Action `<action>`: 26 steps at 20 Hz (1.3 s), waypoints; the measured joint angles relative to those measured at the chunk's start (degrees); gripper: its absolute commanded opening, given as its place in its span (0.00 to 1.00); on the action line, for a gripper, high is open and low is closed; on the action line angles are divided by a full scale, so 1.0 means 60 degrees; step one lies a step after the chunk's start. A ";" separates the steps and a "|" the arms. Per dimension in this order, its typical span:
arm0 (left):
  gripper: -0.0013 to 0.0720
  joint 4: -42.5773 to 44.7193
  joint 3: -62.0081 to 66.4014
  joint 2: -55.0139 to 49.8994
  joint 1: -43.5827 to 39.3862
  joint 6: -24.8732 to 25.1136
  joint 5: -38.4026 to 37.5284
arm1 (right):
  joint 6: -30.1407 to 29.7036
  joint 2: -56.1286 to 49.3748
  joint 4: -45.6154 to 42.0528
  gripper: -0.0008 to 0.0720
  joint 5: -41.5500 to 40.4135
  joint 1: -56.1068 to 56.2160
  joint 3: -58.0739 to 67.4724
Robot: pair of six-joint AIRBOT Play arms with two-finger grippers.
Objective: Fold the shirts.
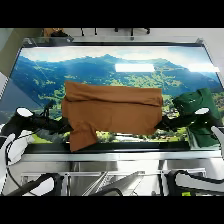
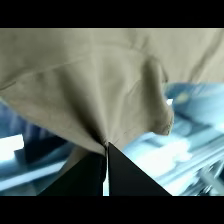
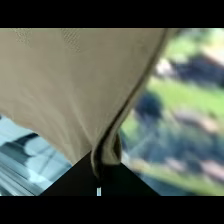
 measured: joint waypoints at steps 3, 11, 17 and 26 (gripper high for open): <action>0.04 0.0517 -0.0583 0.1191 0.0193 -0.0259 -0.0525 | 0.0831 0.0758 -0.1155 0.04 0.0379 -0.0233 -0.0004; 0.04 0.0200 -0.0637 0.3340 0.0466 -0.0557 -0.0423 | 0.0357 0.1428 -0.0328 0.04 0.0331 -0.0630 0.0142; 0.04 -0.0058 0.2146 0.1351 -0.0324 -0.0532 0.0506 | -0.1534 0.0860 0.2750 0.04 -0.1166 -0.0554 0.0776; 0.66 -0.0102 0.6142 -0.3701 -0.1002 -0.0437 0.1858 | -0.3490 -0.1876 0.4277 0.54 -0.3373 0.0208 0.1719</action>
